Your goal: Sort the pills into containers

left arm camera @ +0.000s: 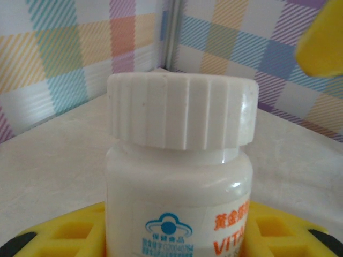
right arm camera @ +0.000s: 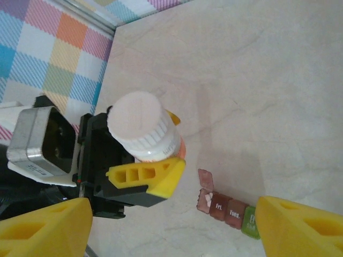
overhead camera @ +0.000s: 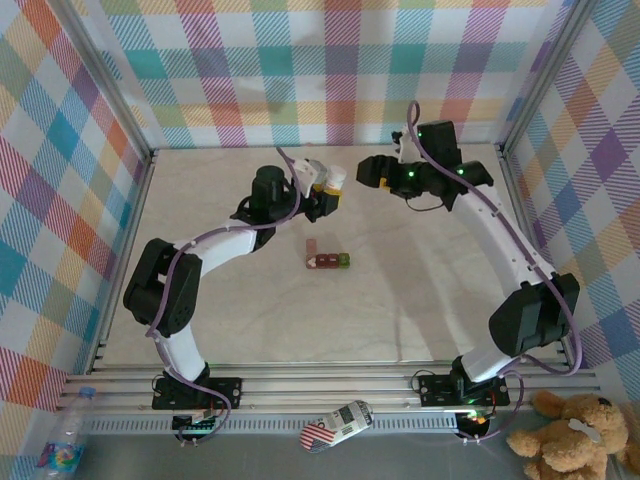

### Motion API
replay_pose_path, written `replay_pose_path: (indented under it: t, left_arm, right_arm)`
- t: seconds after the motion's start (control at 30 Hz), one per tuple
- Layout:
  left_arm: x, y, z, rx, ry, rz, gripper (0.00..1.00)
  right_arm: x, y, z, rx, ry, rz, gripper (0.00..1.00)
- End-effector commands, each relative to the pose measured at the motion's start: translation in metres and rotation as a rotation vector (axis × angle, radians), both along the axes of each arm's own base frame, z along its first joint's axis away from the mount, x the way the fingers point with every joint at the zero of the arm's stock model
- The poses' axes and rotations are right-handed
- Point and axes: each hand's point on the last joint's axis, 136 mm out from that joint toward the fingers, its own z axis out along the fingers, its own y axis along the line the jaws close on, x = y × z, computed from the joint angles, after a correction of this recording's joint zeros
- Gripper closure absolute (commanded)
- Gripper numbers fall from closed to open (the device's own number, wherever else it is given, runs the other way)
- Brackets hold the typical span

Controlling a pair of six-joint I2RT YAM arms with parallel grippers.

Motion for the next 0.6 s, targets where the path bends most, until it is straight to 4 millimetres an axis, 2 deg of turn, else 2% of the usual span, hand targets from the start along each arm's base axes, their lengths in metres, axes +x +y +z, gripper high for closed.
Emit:
replay_pose_path:
  t: [0.0,0.23,0.57]
  left_arm:
    - [-0.018,-0.007,0.04,-0.071,-0.03,-0.13,1.0]
    - [-0.032,-0.014,0.041,-0.08,0.017,-0.23,1.0]
    - [-0.037,-0.017,0.041,-0.079,0.038,-0.262,1.0]
  right_arm:
    - [-0.005,0.012,0.017,-0.041,-0.142,0.17,0.17]
    - [0.001,0.028,0.015,-0.03,-0.099,0.281,0.18]
    - [0.001,0.037,0.005,0.007,-0.051,0.328,0.23]
